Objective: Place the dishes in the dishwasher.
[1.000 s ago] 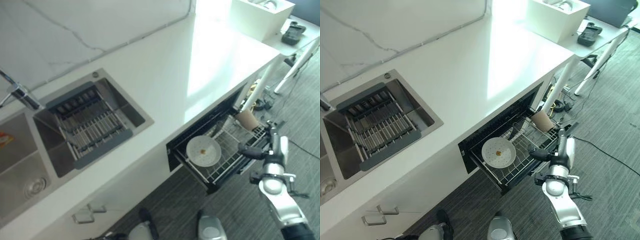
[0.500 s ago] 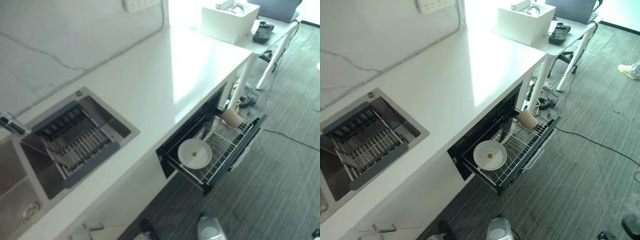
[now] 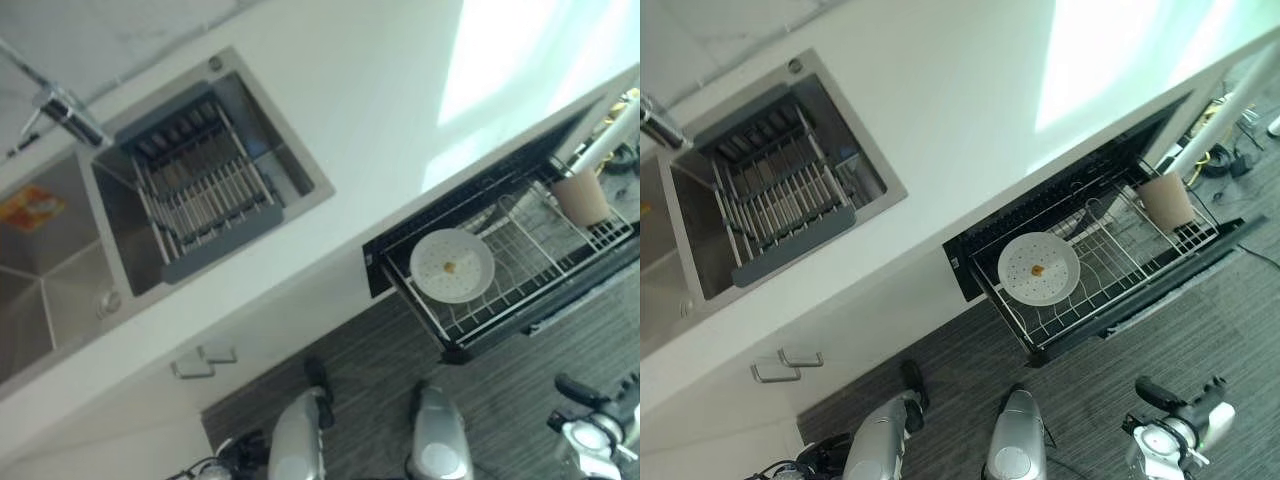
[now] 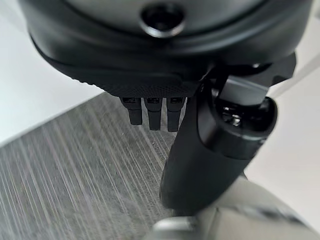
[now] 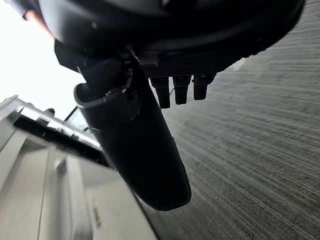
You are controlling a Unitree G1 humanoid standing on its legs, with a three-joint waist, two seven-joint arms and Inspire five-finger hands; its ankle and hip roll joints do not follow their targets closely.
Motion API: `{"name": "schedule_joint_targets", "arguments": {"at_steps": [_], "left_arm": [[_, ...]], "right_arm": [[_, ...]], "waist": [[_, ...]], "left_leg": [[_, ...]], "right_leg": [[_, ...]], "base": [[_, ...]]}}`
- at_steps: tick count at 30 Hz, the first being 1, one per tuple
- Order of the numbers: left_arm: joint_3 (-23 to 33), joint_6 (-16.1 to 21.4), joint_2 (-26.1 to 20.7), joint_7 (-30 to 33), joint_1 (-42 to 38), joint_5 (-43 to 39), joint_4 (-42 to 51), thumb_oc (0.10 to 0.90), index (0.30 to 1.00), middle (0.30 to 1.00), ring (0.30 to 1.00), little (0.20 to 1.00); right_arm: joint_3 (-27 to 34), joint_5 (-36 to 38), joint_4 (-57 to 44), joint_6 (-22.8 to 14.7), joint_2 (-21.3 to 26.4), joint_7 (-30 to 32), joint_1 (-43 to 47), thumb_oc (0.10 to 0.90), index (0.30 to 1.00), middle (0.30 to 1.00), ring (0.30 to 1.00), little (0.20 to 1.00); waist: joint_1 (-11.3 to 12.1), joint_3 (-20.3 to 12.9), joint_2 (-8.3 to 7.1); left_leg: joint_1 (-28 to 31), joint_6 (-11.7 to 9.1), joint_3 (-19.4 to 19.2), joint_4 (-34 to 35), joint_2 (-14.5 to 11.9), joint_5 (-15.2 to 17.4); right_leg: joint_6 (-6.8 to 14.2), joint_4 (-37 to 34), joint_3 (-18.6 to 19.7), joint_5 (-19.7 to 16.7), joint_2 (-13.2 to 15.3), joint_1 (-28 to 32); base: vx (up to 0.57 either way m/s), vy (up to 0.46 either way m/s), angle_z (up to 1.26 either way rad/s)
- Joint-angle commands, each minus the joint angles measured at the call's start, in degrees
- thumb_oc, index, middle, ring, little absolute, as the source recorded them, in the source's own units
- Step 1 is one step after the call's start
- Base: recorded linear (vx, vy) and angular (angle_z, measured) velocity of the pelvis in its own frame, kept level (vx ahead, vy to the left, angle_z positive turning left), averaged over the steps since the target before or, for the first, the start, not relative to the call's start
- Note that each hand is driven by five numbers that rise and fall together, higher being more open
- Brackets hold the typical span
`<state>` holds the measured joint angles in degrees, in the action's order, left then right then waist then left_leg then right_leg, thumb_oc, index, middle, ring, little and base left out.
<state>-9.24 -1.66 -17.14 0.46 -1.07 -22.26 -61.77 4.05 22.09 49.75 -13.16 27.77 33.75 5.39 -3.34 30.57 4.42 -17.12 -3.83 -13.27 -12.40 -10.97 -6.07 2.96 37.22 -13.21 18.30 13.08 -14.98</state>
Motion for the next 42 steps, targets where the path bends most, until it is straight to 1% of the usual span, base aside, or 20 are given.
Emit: {"name": "schedule_joint_targets", "arguments": {"at_steps": [1,3,5,6,8,10,12,13,16,19,23,25,26,31,34,37,39,40,41,42], "left_arm": [[0.0,1.5,-0.7,1.9,0.9,-0.5,2.1,0.8,0.9,0.9,0.9,0.9],[0.6,0.9,-1.4,1.9,1.3,-0.3,3.0,0.8,0.9,0.9,0.9,0.9],[0.7,0.7,-1.7,1.8,1.7,-0.2,3.4,0.8,0.9,0.9,0.9,0.9],[1.0,0.0,-2.0,1.4,2.0,0.2,3.9,0.8,0.9,0.9,0.9,0.9],[1.0,0.0,-2.3,1.0,2.6,0.0,4.5,0.8,0.9,0.9,0.9,0.9],[1.2,0.1,-2.5,0.6,2.8,0.2,4.8,0.8,0.9,0.9,0.9,0.9],[1.2,0.1,-2.6,0.4,2.9,0.1,5.2,0.8,0.9,0.9,0.9,0.9],[1.2,0.1,-2.6,0.4,2.9,0.1,5.2,0.8,0.9,0.9,0.9,0.9],[1.5,-0.1,-3.1,-0.7,2.9,0.4,5.2,0.8,0.9,0.9,0.9,0.9],[1.9,-0.2,-3.2,-1.0,3.0,0.1,5.0,0.8,0.9,0.9,0.9,0.9],[2.1,1.1,-3.4,-1.6,3.1,0.9,4.4,0.8,0.9,0.9,0.9,0.9],[1.9,2.0,-4.0,-1.7,2.8,0.7,4.9,0.8,0.9,0.9,0.9,0.9],[1.9,2.0,-4.1,-1.7,2.8,0.8,5.0,0.8,0.9,0.9,0.9,0.9],[1.2,4.2,-5.4,-2.2,2.5,-0.1,7.0,0.8,0.9,0.9,0.9,0.9],[1.3,5.6,-5.9,-3.2,2.5,-2.4,8.3,0.8,0.9,0.9,0.9,0.9],[2.0,6.8,-5.9,-3.9,2.7,-5.1,10.4,0.8,0.9,0.9,0.9,0.9],[3.6,7.5,-5.4,-5.3,2.6,-7.8,12.7,0.8,0.9,0.9,0.9,0.9],[3.9,7.6,-5.4,-5.4,2.6,-8.3,13.2,0.8,0.9,0.9,0.9,0.9],[4.6,7.6,-5.2,-6.3,2.6,-10.1,14.3,0.8,0.9,0.9,0.9,0.9],[5.5,8.0,-4.7,-6.7,2.1,-11.8,15.4,0.8,0.9,0.9,0.9,0.9]], "right_arm": [[1.5,-3.0,-2.8,-2.7,5.9,-0.1,-0.3,0.8,0.9,0.9,0.9,0.9],[-0.1,-4.5,-3.3,-3.5,6.8,-0.7,1.8,0.8,0.9,0.9,0.9,0.9],[-1.3,-6.9,-4.0,-3.9,7.7,-0.9,3.5,0.8,0.9,0.9,0.9,0.9],[-3.0,-10.7,-5.6,-4.2,9.1,-1.1,5.9,0.8,0.9,0.9,0.9,0.9],[-5.0,-13.5,-9.1,-3.1,10.9,-1.3,8.5,0.8,0.9,0.9,0.9,0.9],[-5.9,-15.2,-11.2,-2.7,11.8,-1.8,10.0,0.8,0.9,0.9,0.9,0.9],[-7.3,-17.7,-13.6,-2.1,13.8,-2.3,13.4,0.8,0.9,0.9,0.9,0.9],[-7.4,-18.1,-13.6,-2.2,13.9,-2.2,13.7,0.8,0.9,0.9,0.9,0.9],[-8.9,-22.1,-14.7,-2.0,16.2,-1.7,18.3,0.8,0.9,0.9,0.9,0.9],[-10.1,-23.7,-14.7,-2.1,17.3,-1.7,21.0,0.8,0.9,0.9,0.9,0.9],[-12.7,-25.4,-13.2,-2.0,18.9,-2.2,26.8,0.8,0.9,0.9,0.9,0.9],[-15.4,-25.9,-12.2,-0.6,20.4,-2.0,32.9,0.8,0.9,0.9,0.9,0.9],[-15.8,-25.8,-12.0,-0.2,20.5,-2.0,33.8,0.8,0.9,0.9,0.9,0.9],[-22.1,-26.4,-8.1,2.9,22.4,-2.2,46.7,0.8,0.9,0.9,0.9,0.9],[-25.2,-25.2,-6.7,4.7,22.8,-1.7,52.3,0.8,0.9,0.9,0.9,0.9],[-24.6,-22.4,-7.2,5.7,21.7,-2.3,52.7,0.8,0.9,0.9,0.9,0.9],[-23.3,-21.3,-8.5,6.2,19.5,-2.7,49.2,0.8,0.9,0.9,0.9,0.9],[-22.8,-20.8,-8.8,5.9,18.9,-2.6,48.1,0.8,0.9,0.9,0.9,0.9],[-21.5,-19.5,-9.3,5.5,17.4,-2.7,45.1,0.8,0.9,0.9,0.9,0.9],[-19.3,-18.7,-10.0,4.1,14.1,-2.2,40.1,0.8,0.9,0.9,0.9,0.9]], "waist": [[0.0,-1.3,-0.31],[1.4,-0.8,-0.04],[2.3,-0.8,0.23],[3.5,-0.8,0.57],[4.8,-0.8,0.8],[5.5,-0.8,0.89],[6.8,-0.8,1.15],[6.9,-0.8,1.16],[8.6,-0.8,1.54],[9.8,-0.8,1.63],[12.4,-0.8,1.77],[14.5,-0.8,1.94],[14.8,-0.8,1.97],[19.1,-0.8,2.46],[20.9,-0.8,2.5],[21.6,-0.8,2.22],[21.8,-0.8,1.44],[21.7,-0.8,1.31],[21.5,-0.8,0.96],[20.6,-0.8,0.61]], "left_leg": [[1.0,-1.8,3.1,-4.8,-0.8,3.8],[-1.0,-1.9,4.4,-4.9,-0.2,2.9],[-2.5,-1.8,5.1,-5.2,0.2,2.7],[-4.2,-1.8,5.9,-5.3,0.7,2.1],[-6.1,-1.9,6.8,-5.7,1.1,1.3],[-7.1,-1.9,7.0,-5.8,1.3,1.0],[-8.7,-1.9,6.8,-5.8,1.4,0.8],[-8.8,-1.9,6.8,-5.8,1.5,0.8],[-9.7,-1.8,6.4,-5.5,1.6,0.9],[-9.8,-1.5,6.1,-5.2,1.7,1.5],[-9.7,-0.9,6.5,-4.8,2.5,1.8],[-10.1,-0.3,6.9,-4.8,3.3,1.9],[-10.2,-0.2,7.0,-4.8,3.4,1.9],[-11.5,0.8,7.8,-4.8,5.1,2.3],[-12.3,1.3,7.8,-4.8,5.9,2.5],[-12.6,1.6,7.8,-4.8,6.1,3.2],[-12.2,1.8,7.9,-4.8,6.1,3.7],[-12.1,1.8,8.0,-4.8,6.0,3.8],[-11.7,1.7,8.0,-4.8,5.8,4.0],[-10.9,1.6,7.9,-4.8,5.3,4.3]], "right_leg": [[-3.8,1.5,-2.1,2.0,-3.3,2.9],[-4.1,3.6,-2.0,2.9,-3.5,1.4],[-4.2,5.1,-1.9,3.5,-3.5,0.2],[-4.2,6.2,-2.0,4.1,-3.4,-0.6],[-4.3,7.3,-1.9,4.7,-3.4,-1.4],[-4.4,7.8,-2.0,5.1,-3.3,-1.7],[-4.4,8.9,-2.4,5.8,-2.7,-2.2],[-4.4,9.0,-2.4,5.9,-2.6,-2.3],[-4.3,9.4,-3.4,6.3,-1.7,-1.9],[-4.1,9.2,-4.4,6.4,-0.9,-1.2],[-3.5,8.7,-5.8,6.1,0.5,0.3],[-3.0,7.8,-7.1,5.5,1.4,1.7],[-2.9,7.6,-7.4,5.4,1.6,1.9],[-1.8,5.3,-10.2,4.2,3.0,4.5],[-1.1,3.3,-11.5,3.2,3.2,6.3],[-0.3,0.7,-12.3,2.2,2.8,7.8],[0.4,-3.0,-12.7,0.8,2.0,9.9],[0.5,-3.6,-12.7,0.6,1.8,10.2],[0.7,-4.8,-12.7,0.2,1.4,11.0],[1.0,-6.7,-12.4,-0.3,0.8,12.0]], "base": [[-0.01,-0.082,0.41],[0.02,-0.044,0.38],[0.03,-0.001,0.31],[0.05,0.013,0.25],[0.05,0.026,0.13],[0.04,0.055,0.1],[0.03,0.085,0.09],[0.03,0.078,0.01],[0.03,0.086,0.12],[0.04,0.088,0.23],[0.05,0.057,0.21],[0.04,0.04,0.29],[0.02,0.017,0.27],[0.02,0.016,0.18],[0.0,0.008,0.21],[-0.02,-0.012,0.15],[-0.04,-0.052,0.13],[-0.05,-0.068,0.12],[-0.06,-0.07,0.07],[-0.08,-0.076,0.02]]}}
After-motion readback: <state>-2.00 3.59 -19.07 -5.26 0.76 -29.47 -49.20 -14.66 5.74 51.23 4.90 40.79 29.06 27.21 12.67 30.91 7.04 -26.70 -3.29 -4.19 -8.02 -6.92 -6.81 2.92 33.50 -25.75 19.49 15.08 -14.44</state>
